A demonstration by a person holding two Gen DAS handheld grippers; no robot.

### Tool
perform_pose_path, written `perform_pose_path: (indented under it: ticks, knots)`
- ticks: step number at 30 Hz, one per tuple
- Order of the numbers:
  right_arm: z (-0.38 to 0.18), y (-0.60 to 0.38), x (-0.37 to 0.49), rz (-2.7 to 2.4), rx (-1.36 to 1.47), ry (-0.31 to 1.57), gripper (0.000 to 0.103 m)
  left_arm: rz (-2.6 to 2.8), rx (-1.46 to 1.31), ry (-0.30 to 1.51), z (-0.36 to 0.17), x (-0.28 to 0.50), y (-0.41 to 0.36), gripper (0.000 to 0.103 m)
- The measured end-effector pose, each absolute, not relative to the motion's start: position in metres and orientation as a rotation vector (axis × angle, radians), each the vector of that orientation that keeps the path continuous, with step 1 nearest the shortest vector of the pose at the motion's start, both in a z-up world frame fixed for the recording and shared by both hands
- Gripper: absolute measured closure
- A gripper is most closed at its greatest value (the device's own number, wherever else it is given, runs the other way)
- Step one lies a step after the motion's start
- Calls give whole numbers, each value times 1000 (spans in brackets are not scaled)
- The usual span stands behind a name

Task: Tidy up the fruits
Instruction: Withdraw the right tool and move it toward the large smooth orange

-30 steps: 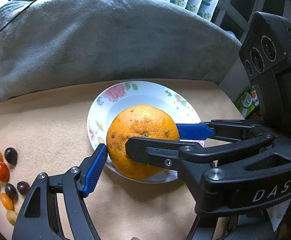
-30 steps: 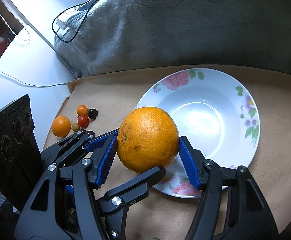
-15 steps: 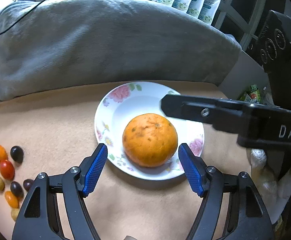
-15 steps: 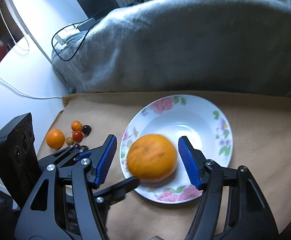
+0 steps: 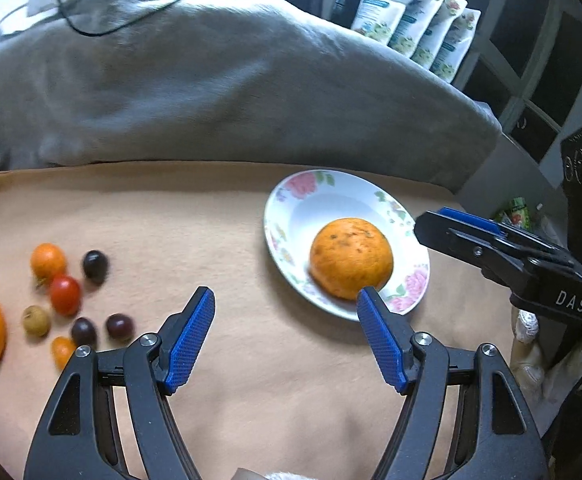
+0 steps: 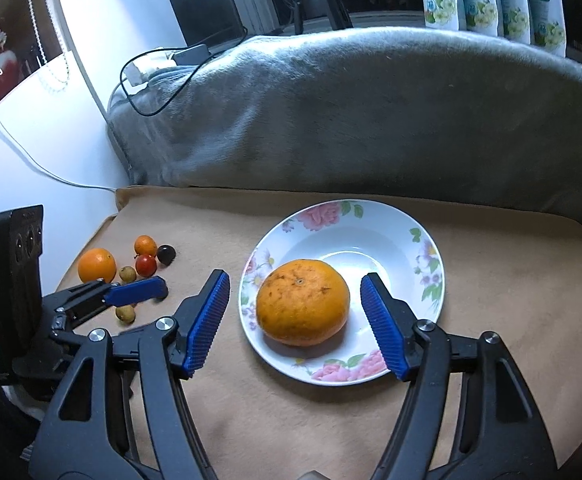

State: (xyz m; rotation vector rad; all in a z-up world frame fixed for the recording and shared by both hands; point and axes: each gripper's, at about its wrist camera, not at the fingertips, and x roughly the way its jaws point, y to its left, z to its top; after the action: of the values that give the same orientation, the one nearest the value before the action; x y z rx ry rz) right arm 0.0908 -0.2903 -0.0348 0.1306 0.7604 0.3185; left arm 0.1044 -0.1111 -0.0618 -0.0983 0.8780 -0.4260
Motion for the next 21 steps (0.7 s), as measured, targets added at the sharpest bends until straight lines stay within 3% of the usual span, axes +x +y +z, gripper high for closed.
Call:
perform_pose_path:
  ticks: [21]
  knots:
    - [-29,-216,60,383,18,724,32,-356,-269,779,-52,53,-3,29]
